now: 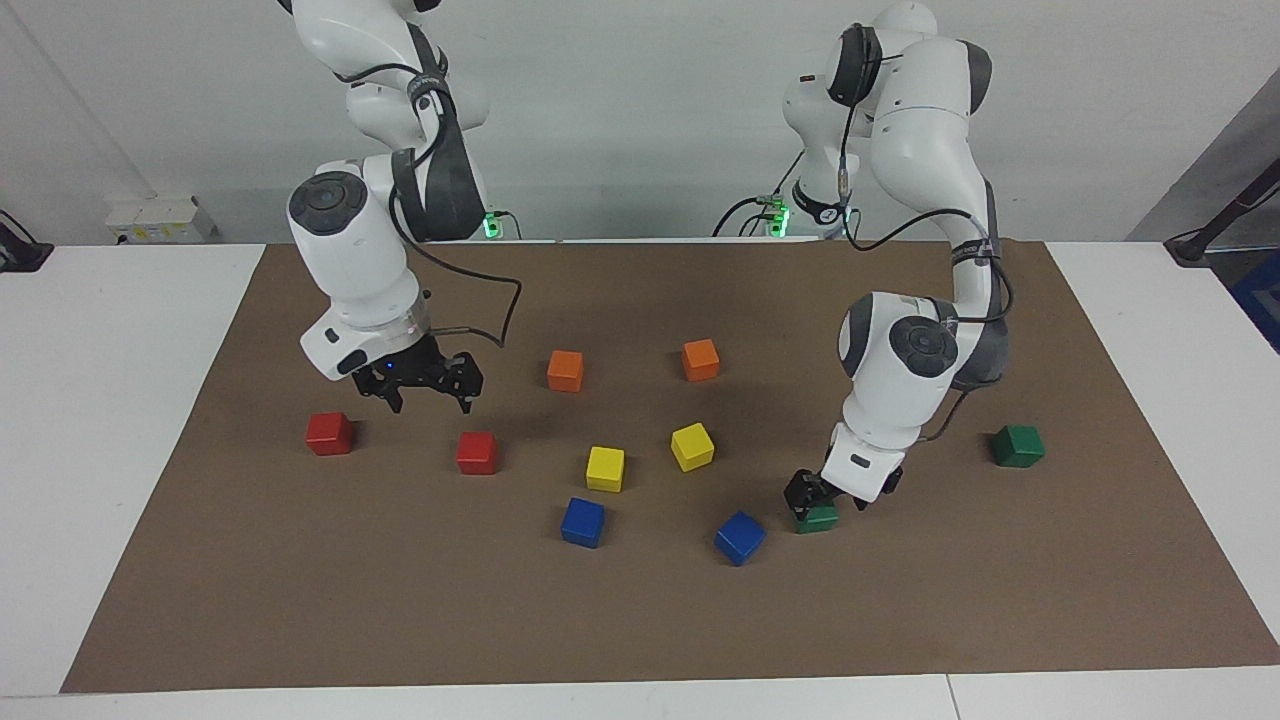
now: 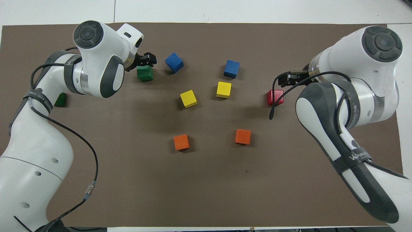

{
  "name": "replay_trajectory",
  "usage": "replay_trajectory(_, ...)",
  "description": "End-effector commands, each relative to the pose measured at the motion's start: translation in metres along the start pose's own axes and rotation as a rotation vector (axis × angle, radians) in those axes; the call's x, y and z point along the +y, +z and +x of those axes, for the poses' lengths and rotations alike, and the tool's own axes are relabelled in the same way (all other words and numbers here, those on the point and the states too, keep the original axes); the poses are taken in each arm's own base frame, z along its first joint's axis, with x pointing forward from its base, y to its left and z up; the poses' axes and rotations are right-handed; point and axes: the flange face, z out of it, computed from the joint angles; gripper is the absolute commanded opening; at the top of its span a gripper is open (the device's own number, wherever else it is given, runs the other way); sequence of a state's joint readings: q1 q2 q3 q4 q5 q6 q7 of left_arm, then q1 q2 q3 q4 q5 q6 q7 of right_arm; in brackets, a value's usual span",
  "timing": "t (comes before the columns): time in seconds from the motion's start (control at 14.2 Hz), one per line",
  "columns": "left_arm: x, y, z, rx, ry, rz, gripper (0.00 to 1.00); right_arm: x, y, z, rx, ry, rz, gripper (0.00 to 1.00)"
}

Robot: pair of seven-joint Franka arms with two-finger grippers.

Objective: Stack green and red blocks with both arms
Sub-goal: 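Grasp the other green cube with the left gripper while the right gripper grasps red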

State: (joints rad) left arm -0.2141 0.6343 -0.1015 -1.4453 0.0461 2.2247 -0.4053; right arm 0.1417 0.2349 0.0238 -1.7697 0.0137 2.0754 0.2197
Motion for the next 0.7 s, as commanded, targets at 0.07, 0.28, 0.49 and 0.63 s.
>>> replay_trajectory(0.07,0.008,0.011,0.003,0.033,0.011,0.019,1.0,-0.006,0.043,-0.013,0.028,-0.019,0.006,1.0)
replay_trajectory(0.28,0.008,0.031,-0.013,0.044,0.012,0.01,1.0,-0.013,0.062,-0.011,0.026,-0.038,0.006,1.0)
replay_trajectory(0.49,0.008,0.038,-0.023,0.037,0.013,0.013,1.0,-0.021,0.082,-0.005,0.042,-0.027,0.018,1.0)
replay_trajectory(0.63,0.007,0.04,-0.024,0.034,0.006,0.014,0.82,-0.019,0.095,-0.005,0.022,-0.017,0.017,1.0)
